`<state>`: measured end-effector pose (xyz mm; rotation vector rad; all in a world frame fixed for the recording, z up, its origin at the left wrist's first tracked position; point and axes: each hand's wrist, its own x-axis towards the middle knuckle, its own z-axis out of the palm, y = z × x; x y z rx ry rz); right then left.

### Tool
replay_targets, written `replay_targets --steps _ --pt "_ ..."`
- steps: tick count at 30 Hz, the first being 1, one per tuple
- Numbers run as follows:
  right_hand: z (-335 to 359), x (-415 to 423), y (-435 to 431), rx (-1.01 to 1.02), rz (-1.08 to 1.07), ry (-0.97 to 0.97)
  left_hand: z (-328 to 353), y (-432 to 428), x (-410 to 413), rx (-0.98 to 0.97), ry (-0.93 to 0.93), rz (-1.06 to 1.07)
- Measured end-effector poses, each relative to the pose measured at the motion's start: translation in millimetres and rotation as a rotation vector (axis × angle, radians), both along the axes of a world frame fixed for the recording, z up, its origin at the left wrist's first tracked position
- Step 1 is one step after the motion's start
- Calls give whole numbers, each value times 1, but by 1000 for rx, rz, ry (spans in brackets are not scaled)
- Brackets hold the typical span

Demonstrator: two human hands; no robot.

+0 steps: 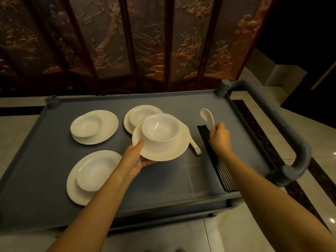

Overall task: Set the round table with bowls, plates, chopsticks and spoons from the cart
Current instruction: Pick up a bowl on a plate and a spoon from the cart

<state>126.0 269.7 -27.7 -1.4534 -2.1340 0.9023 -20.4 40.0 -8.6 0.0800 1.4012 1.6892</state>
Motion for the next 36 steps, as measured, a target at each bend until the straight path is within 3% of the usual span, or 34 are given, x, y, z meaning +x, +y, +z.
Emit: replay_targets --steps 2,5,10,15,23,36 --pt "5 22 13 -14 -53 -2 4 7 6 14 10 -11" --pt "9 57 32 -34 -58 -246 9 19 14 29 9 -8" --pt "-7 84 37 -169 156 -538 15 36 24 52 13 -4" --pt "-10 92 22 -175 294 -519 17 45 31 58 20 -5" --pt "-14 92 9 -183 293 -497 16 46 38 54 3 21" --pt "-11 75 7 -138 310 -729 14 46 48 35 3 57"
